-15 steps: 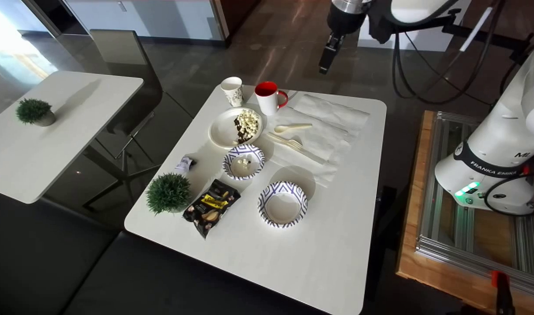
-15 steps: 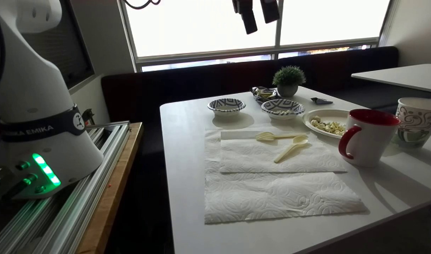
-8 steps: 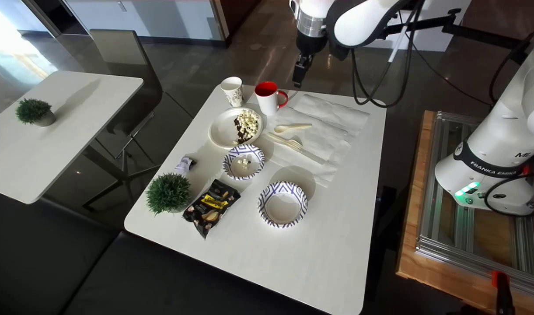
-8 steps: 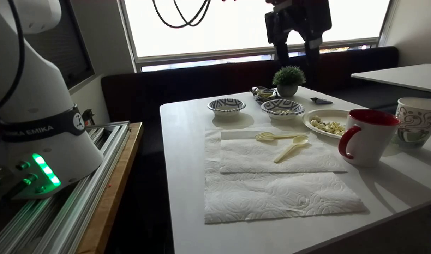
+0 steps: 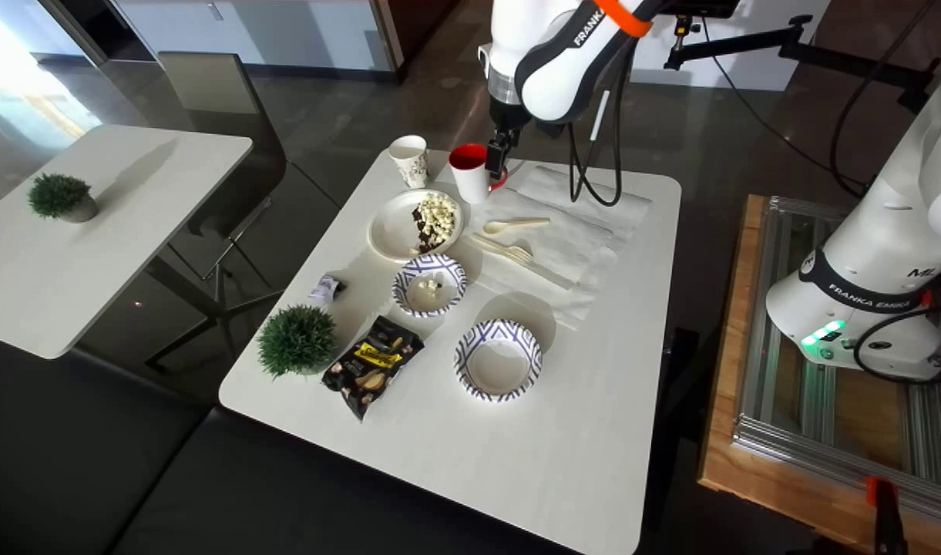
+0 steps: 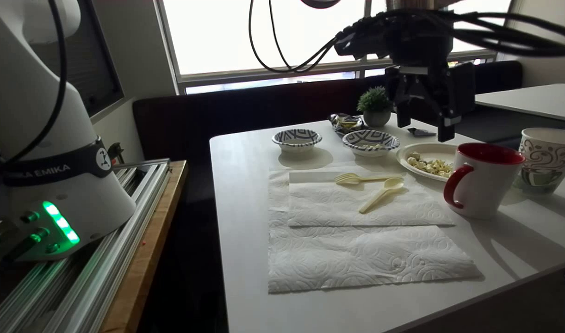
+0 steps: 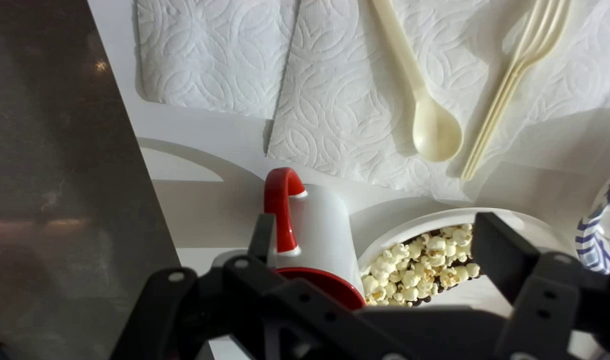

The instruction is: Move the mug to the left.

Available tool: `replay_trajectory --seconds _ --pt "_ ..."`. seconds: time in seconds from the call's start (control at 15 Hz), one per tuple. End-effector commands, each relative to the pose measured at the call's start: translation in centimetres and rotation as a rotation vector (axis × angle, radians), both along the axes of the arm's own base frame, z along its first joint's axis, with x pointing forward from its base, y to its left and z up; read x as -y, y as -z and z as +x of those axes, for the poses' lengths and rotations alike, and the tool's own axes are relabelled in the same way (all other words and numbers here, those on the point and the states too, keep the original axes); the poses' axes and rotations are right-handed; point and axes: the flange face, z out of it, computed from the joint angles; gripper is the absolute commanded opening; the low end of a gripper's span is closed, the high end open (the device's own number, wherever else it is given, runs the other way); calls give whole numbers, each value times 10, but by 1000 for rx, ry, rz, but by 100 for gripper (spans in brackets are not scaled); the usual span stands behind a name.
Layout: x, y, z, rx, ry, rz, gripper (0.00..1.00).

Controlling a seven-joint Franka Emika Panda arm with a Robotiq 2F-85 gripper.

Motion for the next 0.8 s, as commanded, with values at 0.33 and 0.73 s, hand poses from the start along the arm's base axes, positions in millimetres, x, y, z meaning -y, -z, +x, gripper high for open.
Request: replay_trajectory --seconds 0.33,0.73 --pt "-2 18 19 -57 15 61 100" --pt "14 36 24 -4 10 46 100"
